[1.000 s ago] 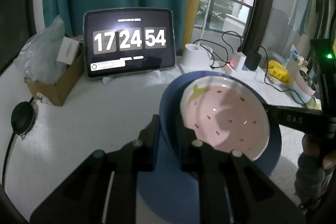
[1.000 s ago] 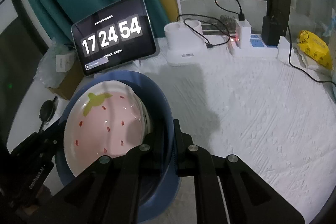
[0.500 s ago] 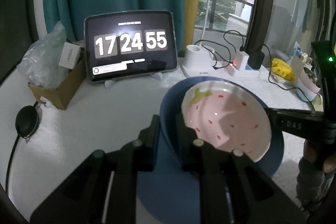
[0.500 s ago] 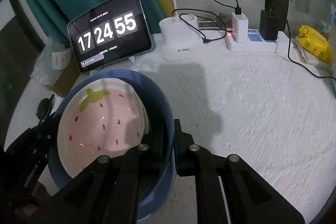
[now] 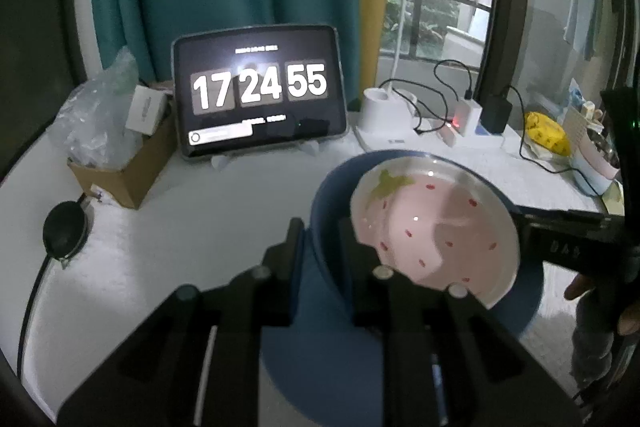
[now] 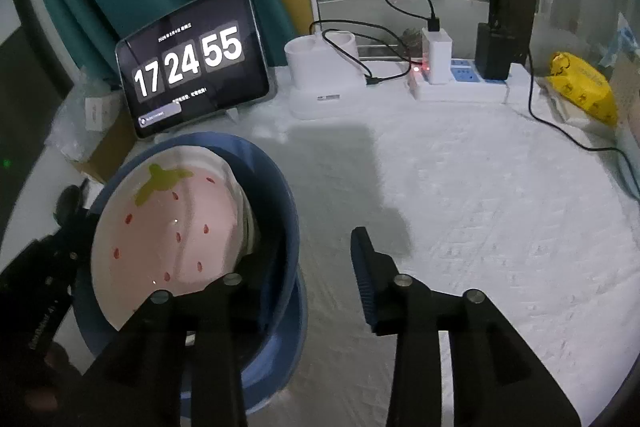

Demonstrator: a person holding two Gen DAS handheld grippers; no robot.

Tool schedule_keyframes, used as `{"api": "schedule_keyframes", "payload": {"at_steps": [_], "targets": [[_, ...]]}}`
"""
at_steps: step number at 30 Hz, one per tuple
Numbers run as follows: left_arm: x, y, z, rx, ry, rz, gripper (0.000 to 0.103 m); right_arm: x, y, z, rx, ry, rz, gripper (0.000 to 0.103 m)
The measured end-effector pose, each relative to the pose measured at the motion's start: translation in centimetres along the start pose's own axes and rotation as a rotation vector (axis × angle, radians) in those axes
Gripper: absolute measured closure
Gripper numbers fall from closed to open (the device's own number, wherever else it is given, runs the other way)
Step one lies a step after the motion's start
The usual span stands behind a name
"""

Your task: Organize plates and bowls

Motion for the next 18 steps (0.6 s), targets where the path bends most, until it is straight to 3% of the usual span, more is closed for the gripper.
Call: {"api": "schedule_keyframes", "payload": {"at_steps": [18], "targets": [[1.0, 3.2, -0.5, 0.046, -0.006, -0.012, 0.056, 0.0, 3.9, 0.3, 0.078, 0.041, 0.025, 0.054]]}}
Point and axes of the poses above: each gripper's, at about its wrist camera, not at the fingertips, and y roughly against the way its jaws point, x to its right, z to its underside, the point moved 6 cm from there along -y, roughly the way its jaws point
